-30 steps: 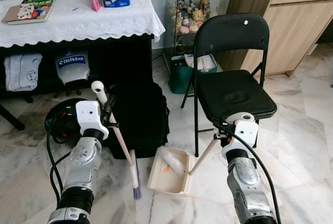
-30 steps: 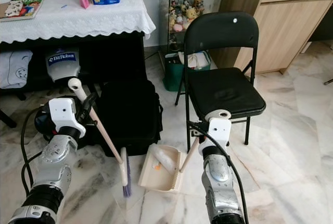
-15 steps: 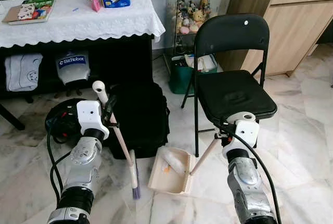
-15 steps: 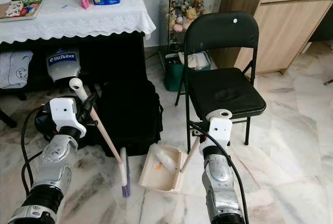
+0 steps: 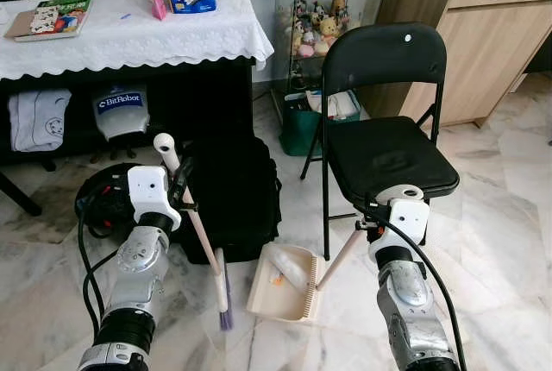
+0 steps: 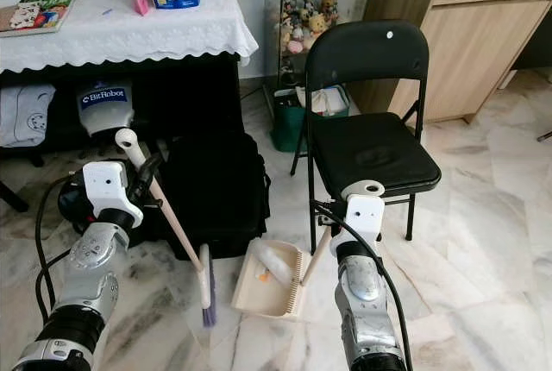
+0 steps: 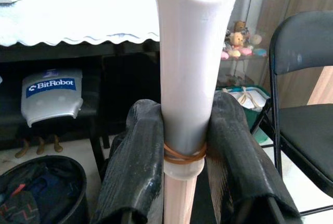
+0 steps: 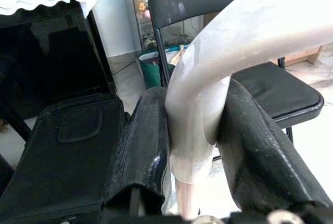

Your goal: Sweep floor

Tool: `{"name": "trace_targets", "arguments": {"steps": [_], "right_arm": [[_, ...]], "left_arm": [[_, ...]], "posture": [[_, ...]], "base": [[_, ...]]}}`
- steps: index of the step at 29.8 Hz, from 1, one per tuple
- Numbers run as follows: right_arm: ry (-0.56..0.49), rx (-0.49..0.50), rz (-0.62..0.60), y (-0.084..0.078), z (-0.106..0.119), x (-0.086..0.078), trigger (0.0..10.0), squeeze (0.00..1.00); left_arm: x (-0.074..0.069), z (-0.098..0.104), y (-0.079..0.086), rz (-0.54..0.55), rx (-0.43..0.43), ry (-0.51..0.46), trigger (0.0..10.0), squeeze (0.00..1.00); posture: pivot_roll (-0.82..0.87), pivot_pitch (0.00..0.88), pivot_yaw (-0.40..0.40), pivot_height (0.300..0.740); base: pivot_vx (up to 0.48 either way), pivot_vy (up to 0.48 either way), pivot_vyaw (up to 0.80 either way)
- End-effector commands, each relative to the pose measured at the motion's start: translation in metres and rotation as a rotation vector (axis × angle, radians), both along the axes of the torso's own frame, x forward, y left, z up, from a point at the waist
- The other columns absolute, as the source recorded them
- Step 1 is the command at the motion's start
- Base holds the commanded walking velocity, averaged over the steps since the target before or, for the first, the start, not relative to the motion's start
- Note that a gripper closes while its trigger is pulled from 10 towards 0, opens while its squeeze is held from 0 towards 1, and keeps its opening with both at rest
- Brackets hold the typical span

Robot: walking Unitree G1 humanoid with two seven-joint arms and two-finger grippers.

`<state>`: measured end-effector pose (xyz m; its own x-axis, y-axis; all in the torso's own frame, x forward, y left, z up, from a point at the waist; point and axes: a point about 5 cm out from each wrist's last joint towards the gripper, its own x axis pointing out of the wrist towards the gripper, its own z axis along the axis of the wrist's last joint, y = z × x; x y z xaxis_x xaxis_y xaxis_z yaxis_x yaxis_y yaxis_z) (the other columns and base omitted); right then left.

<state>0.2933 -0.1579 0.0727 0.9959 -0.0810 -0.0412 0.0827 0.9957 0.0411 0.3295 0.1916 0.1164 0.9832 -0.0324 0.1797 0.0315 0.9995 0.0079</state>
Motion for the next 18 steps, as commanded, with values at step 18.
{"name": "trace_targets", "arguments": {"steps": [18], "right_arm": [[-0.104, -0.009, -0.001, 0.0017, 0.0197, 0.0063, 10.0, 0.0]], "left_arm": [[0.0036, 0.0108, -0.0026, -0.015, 0.031, -0.051, 10.0, 0.0]], "posture": [[-0.08, 0.039, 0.014, 0.74]], "base": [[0.0, 0.0, 0.57]]}}
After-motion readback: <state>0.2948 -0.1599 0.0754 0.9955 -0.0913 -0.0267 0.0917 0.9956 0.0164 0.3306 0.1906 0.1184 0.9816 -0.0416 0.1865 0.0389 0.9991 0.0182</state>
